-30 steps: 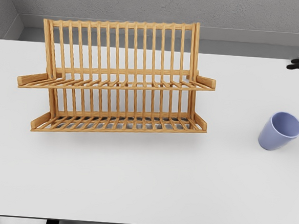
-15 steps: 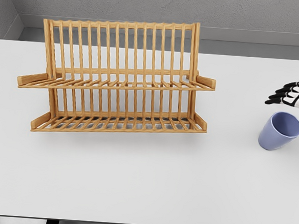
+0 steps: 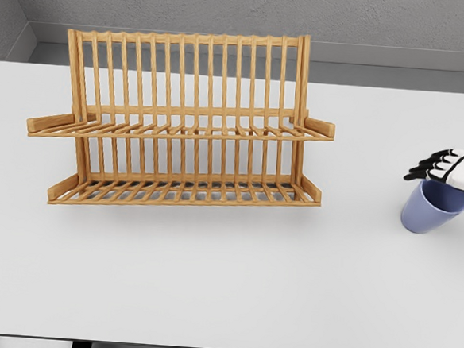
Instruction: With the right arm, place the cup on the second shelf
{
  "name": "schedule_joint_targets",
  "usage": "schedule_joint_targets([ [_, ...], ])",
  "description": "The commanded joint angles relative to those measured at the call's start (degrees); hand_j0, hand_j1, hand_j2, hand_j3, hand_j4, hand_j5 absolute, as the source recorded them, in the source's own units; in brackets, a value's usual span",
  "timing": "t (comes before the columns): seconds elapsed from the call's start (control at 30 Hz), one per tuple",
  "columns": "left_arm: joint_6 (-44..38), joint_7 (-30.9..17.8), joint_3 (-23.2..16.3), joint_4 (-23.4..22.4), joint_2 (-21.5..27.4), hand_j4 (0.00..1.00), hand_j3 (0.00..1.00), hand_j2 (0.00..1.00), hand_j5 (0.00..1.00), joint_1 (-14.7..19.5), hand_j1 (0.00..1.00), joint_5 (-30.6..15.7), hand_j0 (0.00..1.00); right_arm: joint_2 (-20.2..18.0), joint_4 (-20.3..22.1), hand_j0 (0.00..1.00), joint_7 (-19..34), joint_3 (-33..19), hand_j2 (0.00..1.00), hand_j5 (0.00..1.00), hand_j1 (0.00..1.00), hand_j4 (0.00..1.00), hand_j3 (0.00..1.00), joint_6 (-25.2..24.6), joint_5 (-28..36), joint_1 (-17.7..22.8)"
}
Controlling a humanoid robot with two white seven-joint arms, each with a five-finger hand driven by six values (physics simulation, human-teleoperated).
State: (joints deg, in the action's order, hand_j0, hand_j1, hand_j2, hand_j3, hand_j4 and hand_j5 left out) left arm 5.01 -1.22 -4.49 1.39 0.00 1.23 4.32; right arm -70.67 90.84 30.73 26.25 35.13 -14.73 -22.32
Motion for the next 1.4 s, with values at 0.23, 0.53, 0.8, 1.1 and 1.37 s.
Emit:
schedule_joint_targets([
  [0.23, 0.00, -0.01, 0.00, 0.01, 0.00, 1.00, 1.00, 1.00, 1.00, 0.00, 1.00, -0.01, 1.00, 2.64, -3.47, 1.00, 0.03, 1.35, 1.00, 1.00, 1.00, 1.00, 1.00, -0.13, -0.38, -0.53],
  [0.53, 0.00, -0.01, 0.00, 0.01, 0.00, 1.00, 1.00, 1.00, 1.00, 0.00, 1.00, -0.01, 1.00, 3.43, -4.70, 1.00, 0.03, 2.23, 1.00, 1.00, 1.00, 1.00, 1.00, -0.13, -0.56, -0.79],
  [0.8, 0.00, -0.01, 0.00, 0.01, 0.00, 1.00, 1.00, 1.00, 1.00, 0.00, 1.00, -0.01, 1.00, 3.43, -4.27, 0.84, 0.12, 2.23, 0.84, 0.84, 0.84, 0.84, 0.84, -0.13, -0.56, -1.58],
  [1.1, 0.00, -0.01, 0.00, 0.01, 0.00, 1.00, 1.00, 1.00, 1.00, 0.00, 1.00, -0.01, 1.00, 3.43, -4.18, 0.63, 1.52, 2.14, 0.63, 0.63, 0.63, 0.63, 0.63, -0.13, -0.65, -1.67],
  [1.37, 0.00, -0.01, 0.00, 0.01, 0.00, 1.00, 1.00, 1.00, 1.00, 0.00, 1.00, -0.01, 1.00, 3.43, -4.18, 0.63, 1.44, 1.61, 0.63, 0.63, 0.63, 0.63, 0.63, -0.13, -0.56, -4.04],
])
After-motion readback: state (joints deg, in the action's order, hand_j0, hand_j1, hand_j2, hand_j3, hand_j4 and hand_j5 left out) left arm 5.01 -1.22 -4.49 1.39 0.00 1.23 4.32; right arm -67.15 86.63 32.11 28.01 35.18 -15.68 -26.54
